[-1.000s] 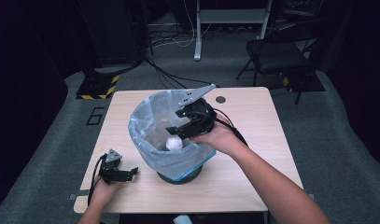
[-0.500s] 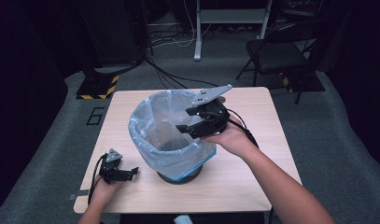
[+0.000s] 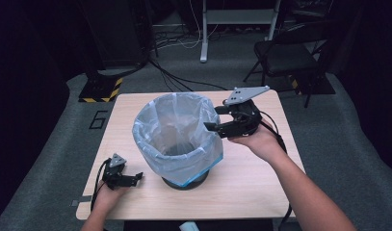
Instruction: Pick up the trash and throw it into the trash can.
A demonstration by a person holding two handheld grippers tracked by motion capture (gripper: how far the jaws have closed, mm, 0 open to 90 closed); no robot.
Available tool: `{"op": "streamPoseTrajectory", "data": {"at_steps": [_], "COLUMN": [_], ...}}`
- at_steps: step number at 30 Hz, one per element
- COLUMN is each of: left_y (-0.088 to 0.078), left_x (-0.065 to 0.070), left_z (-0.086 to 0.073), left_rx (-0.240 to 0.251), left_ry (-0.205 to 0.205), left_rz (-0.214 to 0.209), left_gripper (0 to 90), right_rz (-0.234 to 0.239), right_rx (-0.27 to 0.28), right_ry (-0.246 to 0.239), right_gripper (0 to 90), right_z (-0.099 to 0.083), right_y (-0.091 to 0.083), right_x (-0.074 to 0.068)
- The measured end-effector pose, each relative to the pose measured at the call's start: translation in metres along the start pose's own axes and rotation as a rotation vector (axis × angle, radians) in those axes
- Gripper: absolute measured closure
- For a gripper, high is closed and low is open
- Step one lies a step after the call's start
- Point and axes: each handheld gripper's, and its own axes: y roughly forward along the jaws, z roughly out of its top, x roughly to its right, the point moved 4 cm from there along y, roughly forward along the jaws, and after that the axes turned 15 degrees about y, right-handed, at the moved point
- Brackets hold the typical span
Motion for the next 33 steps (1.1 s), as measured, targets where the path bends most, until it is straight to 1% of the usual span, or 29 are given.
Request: {"op": "streamPoseTrajectory", "data": {"at_steps": [3, 5, 8, 11, 14, 17, 20, 22, 23, 27, 29, 33], "left_y": [0.0, 0.0, 0.0, 0.0, 0.0, 0.0, 0.0, 0.0, 0.0, 0.0, 0.0, 0.0], "left_x": [0.0, 0.0, 0.0, 0.0, 0.0, 0.0, 0.0, 0.0, 0.0, 0.0, 0.0, 0.0], "left_z": [0.0, 0.0, 0.0, 0.0, 0.0, 0.0, 0.0, 0.0, 0.0, 0.0, 0.0, 0.0], "left_rx": [0.0, 0.0, -0.001, -0.002, 0.0, 0.0, -0.001, -0.001, 0.0, 0.0, 0.0, -0.001], "left_ry": [0.0, 0.0, 0.004, 0.004, -0.001, -0.001, 0.002, 0.001, -0.001, 0.001, 0.001, 0.001], "left_rz": [0.0, 0.0, 0.002, 0.002, 0.0, 0.0, 0.002, 0.002, 0.0, 0.001, 0.001, 0.002], "left_gripper": [4.1, 4.1, 4.1, 4.1, 4.1, 4.1, 4.1, 4.1, 4.1, 4.1, 4.1, 4.1], "right_rz": [-0.023, -0.034, -0.054, -0.077, -0.104, -0.12, -0.135, -0.151, -0.156, -0.167, -0.175, -0.181], "right_rx": [0.019, 0.03, 0.037, 0.038, 0.041, 0.048, 0.052, 0.05, 0.045, 0.046, 0.049, 0.049], "right_ry": [0.028, 0.029, 0.042, 0.06, 0.067, 0.078, 0.091, 0.087, 0.095, 0.11, 0.11, 0.13], "right_gripper": [36.0, 36.5, 36.6, 36.6, 37.4, 38.0, 38.2, 38.2, 38.2, 38.3, 38.3, 38.8], "right_z": [-0.004, -0.007, -0.014, -0.023, -0.032, -0.041, -0.051, -0.058, -0.063, -0.078, -0.085, -0.099], "right_y": [-0.01, -0.015, -0.021, -0.025, -0.029, -0.031, -0.031, -0.029, -0.028, -0.022, -0.019, -0.013], "right_x": [0.009, 0.013, 0.022, 0.033, 0.041, 0.047, 0.053, 0.057, 0.059, 0.067, 0.071, 0.075]}}
